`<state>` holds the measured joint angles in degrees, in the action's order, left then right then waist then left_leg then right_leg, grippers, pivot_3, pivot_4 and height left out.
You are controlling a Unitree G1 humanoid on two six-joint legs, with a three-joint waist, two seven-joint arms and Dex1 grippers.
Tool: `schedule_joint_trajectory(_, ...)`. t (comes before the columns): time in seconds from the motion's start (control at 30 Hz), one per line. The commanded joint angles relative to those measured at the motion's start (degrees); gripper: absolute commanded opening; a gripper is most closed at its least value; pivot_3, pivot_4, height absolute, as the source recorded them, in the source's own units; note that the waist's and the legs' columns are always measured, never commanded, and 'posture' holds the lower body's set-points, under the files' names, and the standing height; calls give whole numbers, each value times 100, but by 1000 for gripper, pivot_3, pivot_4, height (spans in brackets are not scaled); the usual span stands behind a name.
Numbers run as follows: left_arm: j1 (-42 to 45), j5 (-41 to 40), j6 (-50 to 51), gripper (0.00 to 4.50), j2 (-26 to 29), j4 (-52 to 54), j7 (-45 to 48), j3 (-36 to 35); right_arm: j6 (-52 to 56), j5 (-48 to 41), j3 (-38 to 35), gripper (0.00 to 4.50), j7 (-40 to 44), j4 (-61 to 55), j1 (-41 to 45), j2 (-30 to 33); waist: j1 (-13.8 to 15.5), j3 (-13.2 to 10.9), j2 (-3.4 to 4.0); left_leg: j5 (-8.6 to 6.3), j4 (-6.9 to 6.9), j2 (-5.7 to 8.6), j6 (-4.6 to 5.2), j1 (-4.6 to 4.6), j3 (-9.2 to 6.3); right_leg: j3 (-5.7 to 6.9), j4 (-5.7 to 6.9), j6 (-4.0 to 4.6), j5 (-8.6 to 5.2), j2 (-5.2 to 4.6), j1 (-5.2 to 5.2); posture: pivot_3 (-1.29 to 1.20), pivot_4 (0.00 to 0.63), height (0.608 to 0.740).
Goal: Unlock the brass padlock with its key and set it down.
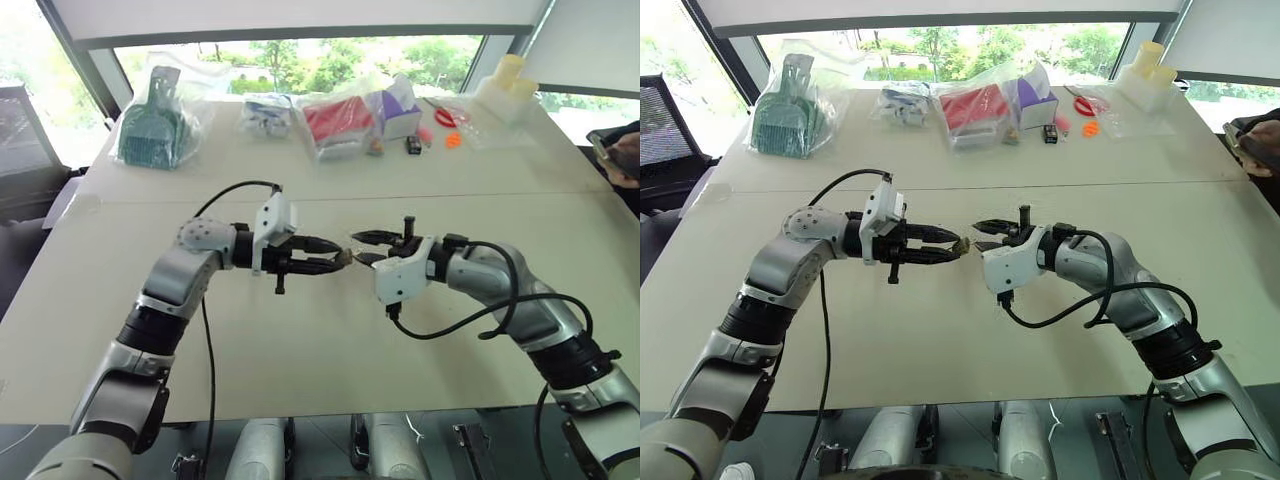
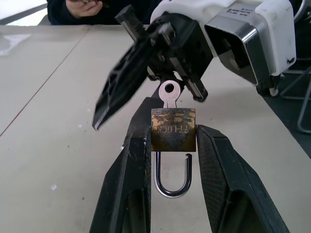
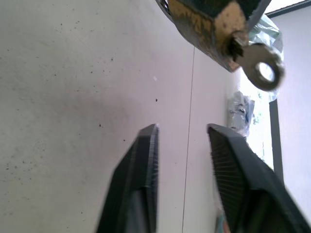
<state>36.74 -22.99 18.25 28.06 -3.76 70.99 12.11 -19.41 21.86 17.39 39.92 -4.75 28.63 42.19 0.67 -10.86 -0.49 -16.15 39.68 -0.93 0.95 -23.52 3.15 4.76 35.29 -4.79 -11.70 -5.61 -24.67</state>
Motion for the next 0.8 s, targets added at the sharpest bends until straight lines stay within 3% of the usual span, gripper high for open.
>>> schedule_joint_trajectory(0.03, 33, -35, -7, 760, 82, 171, 37, -147, -269, 48, -297, 3455, -192, 5, 127, 113, 8, 0, 0, 0, 0, 0, 0, -1, 0, 0, 0, 0, 0, 0, 0, 0, 150, 740)
schedule_joint_trajectory(0.1, 19, 40, -72, 760, 134, 131, 50, -115, -421, -3, -406, 4456, -258, 14, 149, 150, 7, 0, 0, 0, 0, 1, 0, -1, 0, -1, -1, 1, 0, -1, 1, 0, 150, 740)
schedule_joint_trajectory(0.8, 174, 190, -202, 760, 72, -208, 215, -119, -1612, -158, 24, 4456, 20, 83, 453, -194, 0, 0, 0, 0, 0, 0, 0, 0, 0, -1, 0, 1, 0, 0, 1, 0, 150, 740)
